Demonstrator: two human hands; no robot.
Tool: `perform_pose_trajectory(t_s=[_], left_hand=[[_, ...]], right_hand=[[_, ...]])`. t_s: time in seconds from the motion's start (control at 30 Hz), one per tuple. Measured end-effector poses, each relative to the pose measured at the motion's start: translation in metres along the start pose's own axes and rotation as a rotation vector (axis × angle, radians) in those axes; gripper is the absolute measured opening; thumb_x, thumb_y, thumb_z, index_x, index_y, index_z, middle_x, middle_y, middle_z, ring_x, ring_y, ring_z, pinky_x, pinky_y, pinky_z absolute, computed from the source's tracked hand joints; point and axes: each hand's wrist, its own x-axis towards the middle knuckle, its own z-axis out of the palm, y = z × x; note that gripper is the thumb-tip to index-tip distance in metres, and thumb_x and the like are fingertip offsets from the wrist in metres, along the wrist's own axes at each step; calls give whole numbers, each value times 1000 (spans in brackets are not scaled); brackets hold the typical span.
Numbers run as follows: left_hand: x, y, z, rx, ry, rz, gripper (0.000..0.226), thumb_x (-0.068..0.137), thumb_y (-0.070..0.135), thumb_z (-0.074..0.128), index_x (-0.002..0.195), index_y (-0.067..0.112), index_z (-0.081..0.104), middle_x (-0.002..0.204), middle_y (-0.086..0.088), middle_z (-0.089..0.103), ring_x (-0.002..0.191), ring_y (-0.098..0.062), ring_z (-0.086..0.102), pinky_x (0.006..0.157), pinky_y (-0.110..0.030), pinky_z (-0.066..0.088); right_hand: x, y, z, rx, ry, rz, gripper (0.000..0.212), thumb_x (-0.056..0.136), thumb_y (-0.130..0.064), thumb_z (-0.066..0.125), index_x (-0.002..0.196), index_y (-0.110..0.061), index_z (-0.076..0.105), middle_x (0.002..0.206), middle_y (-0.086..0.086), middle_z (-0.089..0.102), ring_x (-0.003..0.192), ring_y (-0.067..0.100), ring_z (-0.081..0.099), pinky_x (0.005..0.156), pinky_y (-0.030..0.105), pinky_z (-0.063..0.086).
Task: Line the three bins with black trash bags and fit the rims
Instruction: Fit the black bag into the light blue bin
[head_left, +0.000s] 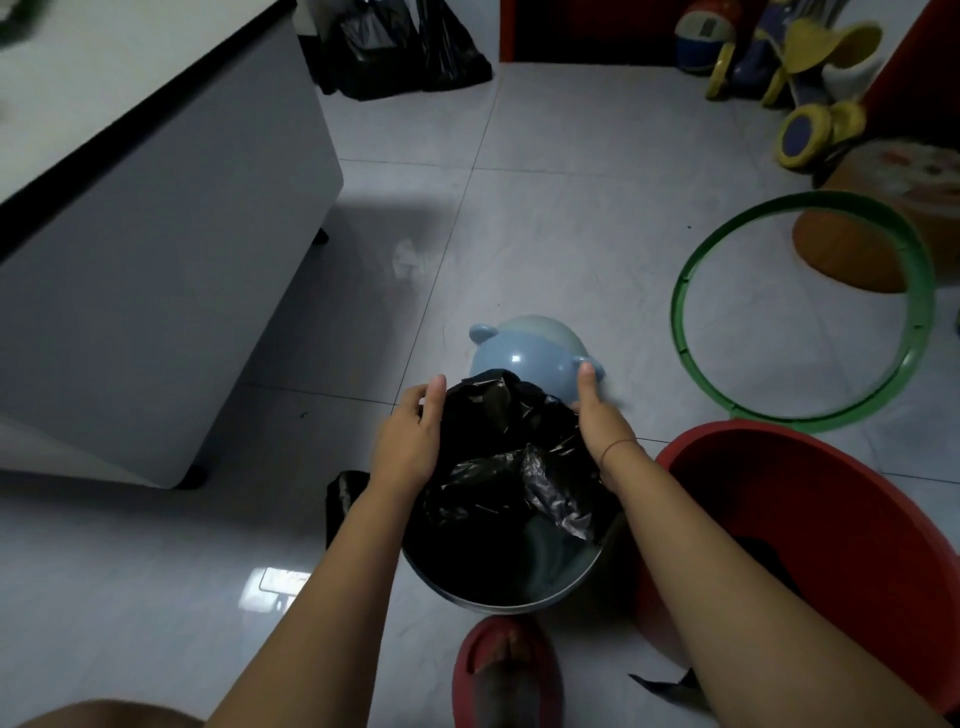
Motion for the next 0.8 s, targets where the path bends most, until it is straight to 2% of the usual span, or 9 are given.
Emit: perform_pose_trajectory(t_s=[0.1, 0.2, 0.3, 0.33, 0.4, 0.5, 0.6, 0.7, 0.8], left_hand=[[-1, -2, -2, 26, 7, -34, 72, 87, 71, 21, 125, 20, 55, 120, -2, 62, 92, -7, 45, 75, -27, 32], [-15, -7, -3, 58, 27, 11, 64, 88, 69, 23, 118, 24, 56, 108, 3, 64, 92, -11, 54, 63, -24, 34], [-32, -13, -5, 18, 60, 51, 59, 91, 65, 27, 123, 24, 54, 117, 5, 60, 106, -14, 55, 78, -28, 40], [-38, -14, -6, 20, 82, 79, 56, 93, 61, 29, 125, 22, 54, 122, 3, 58, 113, -15, 52, 87, -31, 40], [-51, -15, -8, 64, 123, 136, 52, 96, 54, 31, 124, 20, 58, 133, 0, 52, 124, -18, 44, 103, -38, 35], [-72, -15, -13, 116, 145, 189, 58, 93, 57, 29, 113, 20, 69, 137, 1, 49, 128, -18, 40, 110, -46, 29], [-92, -20, -18, 184, 134, 218, 63, 90, 55, 27, 107, 15, 73, 134, -3, 54, 128, -21, 41, 110, -43, 27], [-114, -25, -23, 26, 181, 196, 57, 94, 48, 32, 104, 9, 72, 123, -8, 61, 121, -26, 47, 104, -49, 35], [-134, -34, -24, -40, 215, 194, 58, 94, 48, 29, 102, 8, 71, 117, -8, 64, 116, -26, 49, 99, -47, 39]], right_hand=[[0, 1, 2, 51, -9, 86, 93, 84, -74, 12, 140, -5, 40, 145, 22, 40, 131, 37, 40, 109, 49, 32], [-2, 3, 1, 207, -56, 166, 87, 88, -70, 18, 141, -5, 38, 145, 21, 40, 132, 37, 40, 110, 50, 32], [-8, 5, -1, 181, -13, 168, 78, 92, -62, 18, 138, -3, 41, 140, 22, 45, 128, 37, 43, 107, 47, 35], [-13, 7, 0, 94, 66, 109, 74, 93, -60, 20, 137, -4, 43, 138, 22, 46, 126, 37, 45, 104, 44, 37], [-33, 9, 3, -20, 232, -156, 60, 95, -53, 27, 131, -10, 48, 133, 18, 49, 120, 35, 47, 97, 42, 39], [-74, 20, 9, -149, 268, -502, 44, 94, -51, 30, 117, -22, 53, 111, 4, 60, 112, 28, 50, 98, 43, 37], [-102, 40, 10, -341, 278, -536, 40, 95, -50, 31, 123, -29, 52, 105, -1, 66, 115, 25, 49, 104, 41, 23], [-118, 53, 5, -310, 308, -578, 35, 97, -43, 32, 112, -27, 59, 100, 0, 67, 109, 23, 53, 101, 36, 21], [-129, 62, 6, -363, 288, -625, 35, 98, -42, 32, 108, -28, 63, 96, -1, 68, 103, 22, 55, 96, 30, 21]])
